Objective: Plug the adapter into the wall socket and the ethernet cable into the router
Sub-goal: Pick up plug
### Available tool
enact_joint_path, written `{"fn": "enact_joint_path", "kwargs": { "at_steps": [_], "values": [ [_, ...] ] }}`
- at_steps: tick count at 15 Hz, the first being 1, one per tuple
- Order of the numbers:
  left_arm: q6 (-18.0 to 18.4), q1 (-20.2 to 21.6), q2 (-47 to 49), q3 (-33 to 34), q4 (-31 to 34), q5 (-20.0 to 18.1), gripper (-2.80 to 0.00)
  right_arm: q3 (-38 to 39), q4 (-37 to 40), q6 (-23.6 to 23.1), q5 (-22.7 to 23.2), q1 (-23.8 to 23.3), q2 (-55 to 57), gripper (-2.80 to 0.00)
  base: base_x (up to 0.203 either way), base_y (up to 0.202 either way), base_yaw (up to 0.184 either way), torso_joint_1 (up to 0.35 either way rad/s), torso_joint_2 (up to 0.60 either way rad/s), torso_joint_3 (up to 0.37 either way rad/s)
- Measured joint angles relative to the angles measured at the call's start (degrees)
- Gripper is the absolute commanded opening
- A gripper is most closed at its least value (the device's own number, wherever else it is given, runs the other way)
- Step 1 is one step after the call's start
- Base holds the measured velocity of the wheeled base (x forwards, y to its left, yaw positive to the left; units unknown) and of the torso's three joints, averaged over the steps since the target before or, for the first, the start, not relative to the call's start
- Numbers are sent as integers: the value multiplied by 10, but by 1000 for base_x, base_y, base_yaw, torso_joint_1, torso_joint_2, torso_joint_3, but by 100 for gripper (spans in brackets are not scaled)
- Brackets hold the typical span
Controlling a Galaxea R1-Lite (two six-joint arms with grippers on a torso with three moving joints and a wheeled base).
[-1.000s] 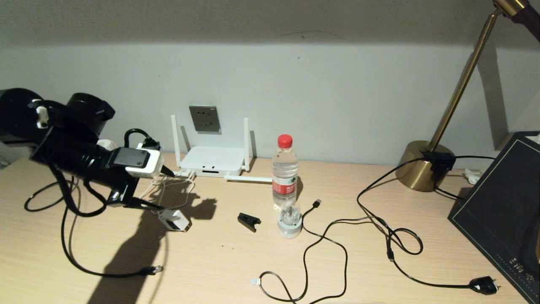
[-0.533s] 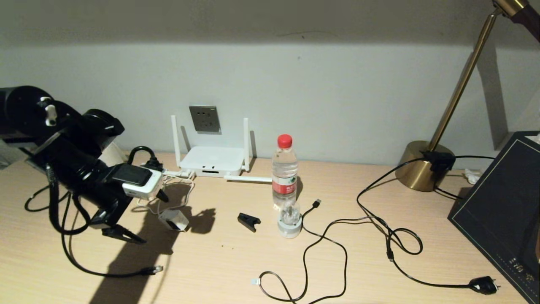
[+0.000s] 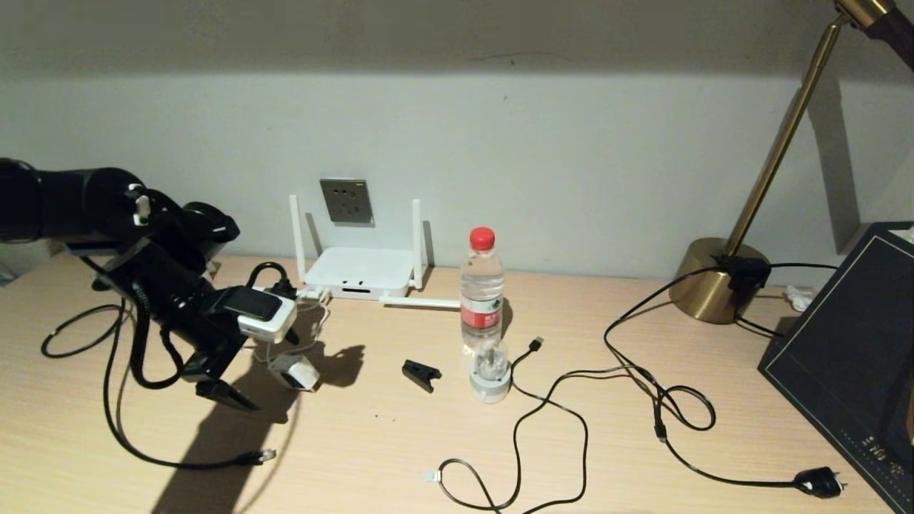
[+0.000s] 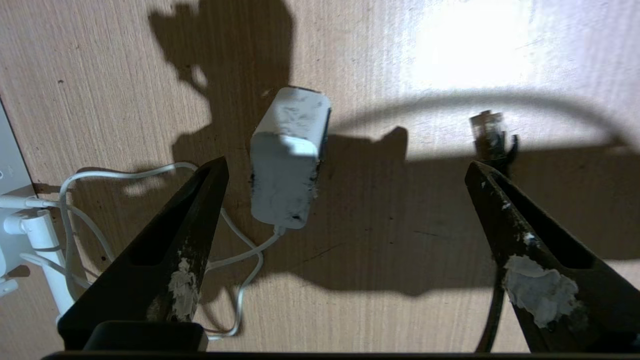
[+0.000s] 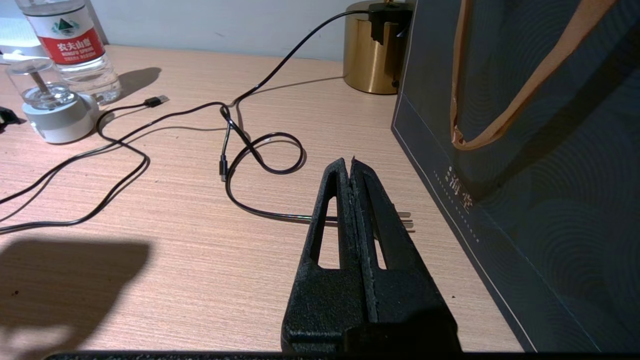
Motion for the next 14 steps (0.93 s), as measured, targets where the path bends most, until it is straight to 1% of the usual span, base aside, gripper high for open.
{"fn": "enact_joint_path", "kwargs": {
  "at_steps": [5, 14],
  "values": [
    [0, -7, 41, -49, 1, 0, 0, 0, 0, 0, 0, 0, 0, -280, 0, 0, 0, 0, 0, 0],
    [-1, -8, 71, -56, 0, -1, 0, 0, 0, 0, 0, 0, 0, -280, 0, 0, 0, 0, 0, 0]
  ]
}}
